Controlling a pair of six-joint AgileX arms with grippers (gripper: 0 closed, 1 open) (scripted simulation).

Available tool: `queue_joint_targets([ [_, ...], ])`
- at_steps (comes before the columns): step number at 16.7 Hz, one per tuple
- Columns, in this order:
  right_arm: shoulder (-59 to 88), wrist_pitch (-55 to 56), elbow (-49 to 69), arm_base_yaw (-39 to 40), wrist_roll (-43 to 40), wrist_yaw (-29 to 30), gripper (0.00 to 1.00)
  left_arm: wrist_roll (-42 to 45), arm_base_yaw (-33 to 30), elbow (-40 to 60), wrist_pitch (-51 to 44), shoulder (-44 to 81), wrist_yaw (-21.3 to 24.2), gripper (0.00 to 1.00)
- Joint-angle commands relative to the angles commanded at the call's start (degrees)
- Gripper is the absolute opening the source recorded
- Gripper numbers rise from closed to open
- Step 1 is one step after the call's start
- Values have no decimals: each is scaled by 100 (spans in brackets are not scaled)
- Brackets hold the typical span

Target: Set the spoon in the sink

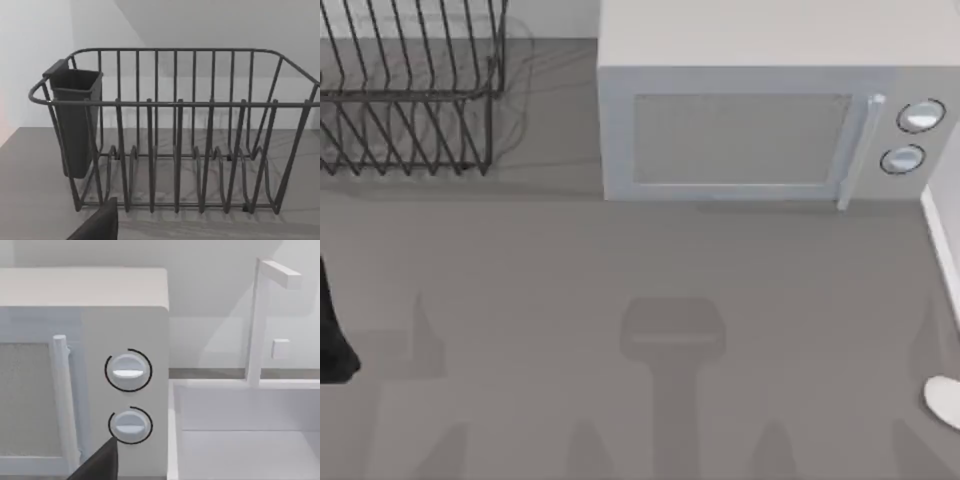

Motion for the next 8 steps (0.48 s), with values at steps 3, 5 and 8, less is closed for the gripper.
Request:
queue_joint_targets([
  [3,73,-73,63,-18,-74,6,100,0,0,0,0,0,0,100],
  [5,379,-379,315,-78,-382,22,100,0,0,0,0,0,0,100],
  [8,1306,-1237,963,-211,-1291,37,100,0,0,0,0,0,0,100],
])
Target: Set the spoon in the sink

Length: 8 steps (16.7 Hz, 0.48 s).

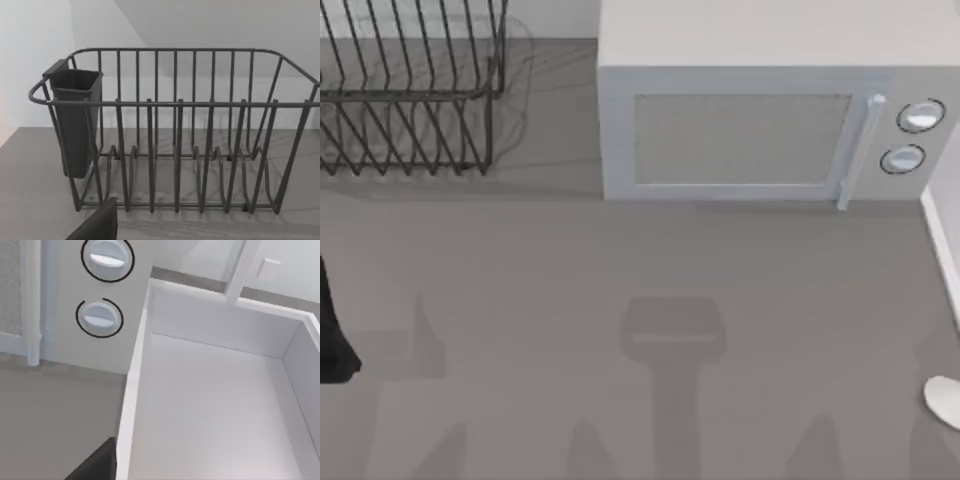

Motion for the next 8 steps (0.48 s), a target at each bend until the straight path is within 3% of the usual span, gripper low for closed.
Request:
queue_joint_targets([
  [8,3823,-3176,2149,-415,-3375,-4,100,0,0,0,0,0,0,100],
])
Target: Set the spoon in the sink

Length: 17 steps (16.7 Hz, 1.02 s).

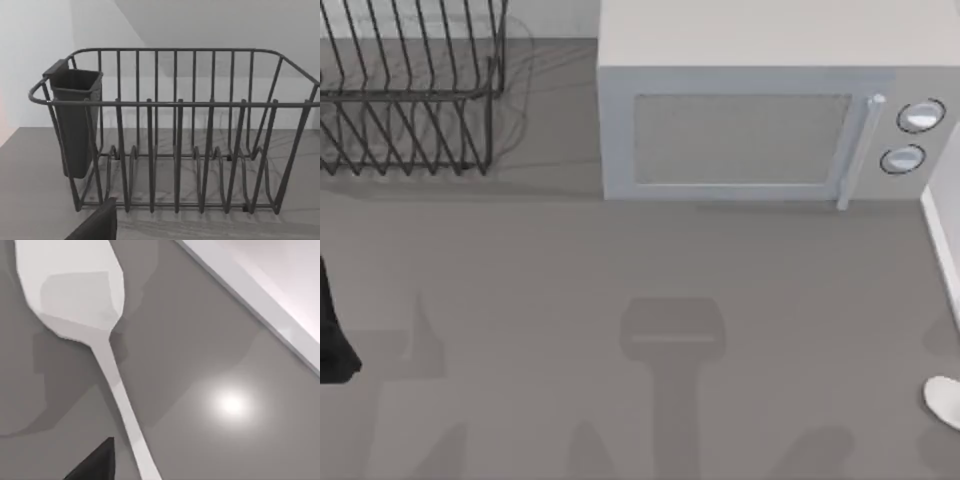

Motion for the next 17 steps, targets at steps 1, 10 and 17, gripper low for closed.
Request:
queue_joint_targets([
  [1,394,-346,246,-46,-361,0,100,0,0,0,0,0,0,100],
  [10,2130,-1854,1403,-244,-2032,-2,100,0,0,0,0,0,0,100],
  [17,2311,-1436,1142,-225,-2011,-2,100,0,0,0,0,0,0,100],
])
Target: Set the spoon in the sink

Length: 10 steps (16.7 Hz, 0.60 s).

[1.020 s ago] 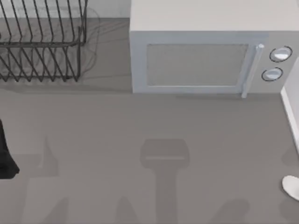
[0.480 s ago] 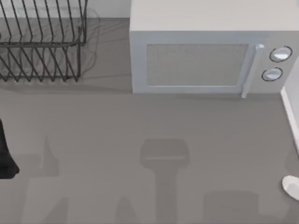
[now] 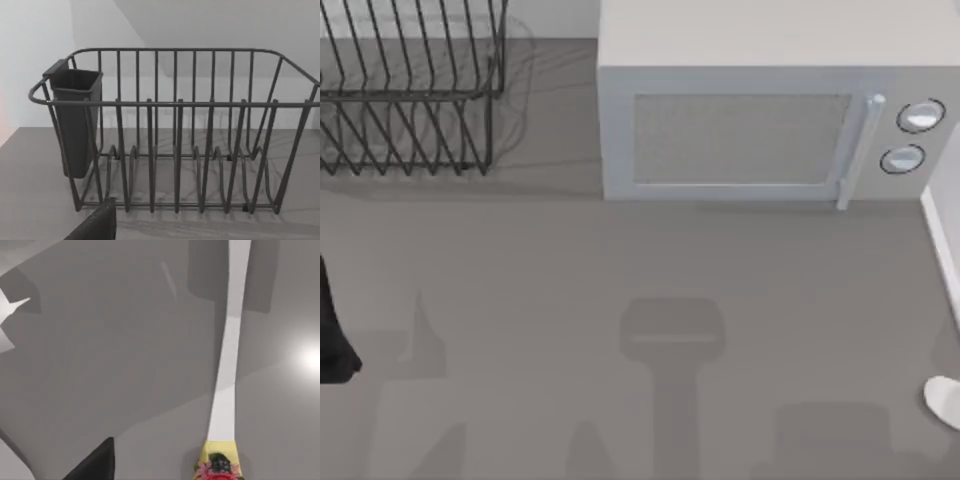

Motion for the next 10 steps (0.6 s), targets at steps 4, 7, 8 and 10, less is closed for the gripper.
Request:
queue_joint_targets([
  [4,548,1241,-633,-4,9,-2,100,0,0,0,0,0,0,100],
  [7,952,2111,-1098,-5,12,-3,100,0,0,0,0,0,0,100],
  [8,1042,2290,-1203,-5,12,-3,100,0,0,0,0,0,0,100],
  [10,1133,2466,-1308,-6,12,-3,100,0,0,0,0,0,0,100],
])
